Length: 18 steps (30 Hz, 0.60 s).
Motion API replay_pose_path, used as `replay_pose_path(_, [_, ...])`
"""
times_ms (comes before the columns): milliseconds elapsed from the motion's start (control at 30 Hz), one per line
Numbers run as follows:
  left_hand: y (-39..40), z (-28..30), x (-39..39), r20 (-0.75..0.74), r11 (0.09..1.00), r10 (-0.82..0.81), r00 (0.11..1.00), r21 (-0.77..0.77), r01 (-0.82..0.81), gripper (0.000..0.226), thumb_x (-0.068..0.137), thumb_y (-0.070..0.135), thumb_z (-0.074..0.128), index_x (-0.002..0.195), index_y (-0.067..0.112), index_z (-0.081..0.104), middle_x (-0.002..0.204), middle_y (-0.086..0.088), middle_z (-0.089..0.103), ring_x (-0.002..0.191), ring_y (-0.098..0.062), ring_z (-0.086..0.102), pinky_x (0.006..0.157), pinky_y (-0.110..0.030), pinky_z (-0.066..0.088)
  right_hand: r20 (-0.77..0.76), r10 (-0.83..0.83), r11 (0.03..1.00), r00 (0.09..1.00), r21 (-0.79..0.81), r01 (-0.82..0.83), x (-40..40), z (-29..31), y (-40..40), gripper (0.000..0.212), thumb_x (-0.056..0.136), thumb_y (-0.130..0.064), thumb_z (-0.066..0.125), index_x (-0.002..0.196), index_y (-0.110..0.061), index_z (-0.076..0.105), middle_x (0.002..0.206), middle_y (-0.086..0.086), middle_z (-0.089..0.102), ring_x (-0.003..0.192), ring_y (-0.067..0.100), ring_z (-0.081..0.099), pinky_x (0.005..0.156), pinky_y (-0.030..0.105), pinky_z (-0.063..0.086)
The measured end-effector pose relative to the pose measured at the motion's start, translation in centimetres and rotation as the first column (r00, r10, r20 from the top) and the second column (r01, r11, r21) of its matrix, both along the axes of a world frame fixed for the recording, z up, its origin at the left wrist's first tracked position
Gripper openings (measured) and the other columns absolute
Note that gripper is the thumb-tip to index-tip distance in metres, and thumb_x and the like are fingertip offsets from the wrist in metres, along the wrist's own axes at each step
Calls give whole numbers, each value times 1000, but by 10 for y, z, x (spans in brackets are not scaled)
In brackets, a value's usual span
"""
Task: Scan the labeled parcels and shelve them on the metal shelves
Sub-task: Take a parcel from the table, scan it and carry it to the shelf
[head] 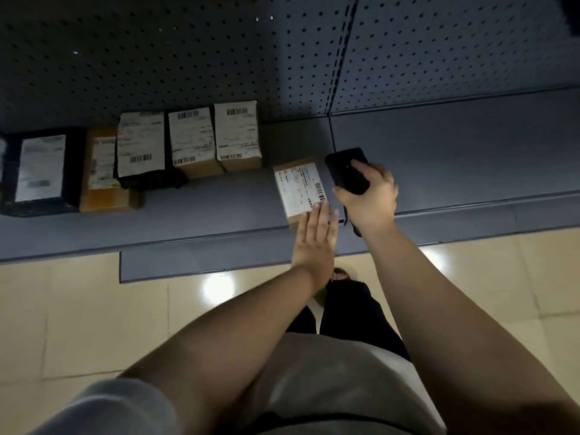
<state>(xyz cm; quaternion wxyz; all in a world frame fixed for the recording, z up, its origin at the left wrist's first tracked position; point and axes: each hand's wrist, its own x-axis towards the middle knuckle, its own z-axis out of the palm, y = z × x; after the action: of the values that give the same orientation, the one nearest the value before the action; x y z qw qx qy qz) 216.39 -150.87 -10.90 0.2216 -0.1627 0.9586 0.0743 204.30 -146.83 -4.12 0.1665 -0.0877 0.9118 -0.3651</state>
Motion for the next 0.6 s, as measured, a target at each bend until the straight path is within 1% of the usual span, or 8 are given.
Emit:
replay_pose_path(67, [-20,-8,-11,-13,998,-44,999,-38,43,79,107,37,24,141,3,-39,145,-20,-48,140,-37,-38,112,-49,-27,-37,-23,999,999,-28,22,-2,-3,-2,57,76,-30,77,131,-34,60,140,1,47,125,34,41,104,53,39])
replay_pose_path(133, [-52,-6,-28,-36,997,-74,997,-39,73,80,107,43,23,142,5,-38,151,-16,-44,145,-33,-34,115,-46,-25,-44,-53,998,998,-43,51,-5,-6,-3,58,75,-28,77,130,-33,61,140,1,47,124,34,41,102,54,40])
replay_pose_path(233, [-105,2,-52,-79,997,-71,994,1,72,90,103,48,37,152,8,-26,161,-13,-30,149,-29,-25,117,-40,-21,-37,-72,997,997,-39,71,-11,-8,-8,58,75,-25,74,131,-33,60,141,1,46,123,33,40,102,52,40])
replay_pose_path(333, [-145,8,-65,-64,998,-65,996,9,65,92,101,47,42,155,8,-21,162,-12,-29,150,-27,-24,118,-39,-18,-46,-66,997,997,-34,64,-14,-5,-20,58,76,-25,74,132,-32,60,141,2,46,122,35,40,102,52,40])
replay_pose_path(467, [-161,8,-73,-52,995,-88,995,37,90,91,102,47,43,155,10,-21,162,-8,-30,150,-24,-26,119,-36,-17,-40,-53,998,998,-34,52,-15,-2,-32,60,76,-26,73,134,-32,58,141,1,45,122,33,39,102,52,39])
replay_pose_path(533, [-162,8,-72,-64,995,-91,994,38,93,91,101,45,46,156,11,-19,163,-8,-28,151,-25,-23,121,-38,-14,-33,-66,997,997,-46,65,-15,-2,-32,60,76,-27,73,134,-33,58,142,1,45,123,33,39,102,53,39])
replay_pose_path(600, [-155,13,-72,-99,993,-110,989,31,114,89,101,41,50,158,11,-12,165,-9,-22,152,-28,-17,124,-40,-8,-46,-86,996,995,-42,84,-15,-1,-23,59,77,-28,73,133,-33,58,141,2,45,122,33,39,101,52,40])
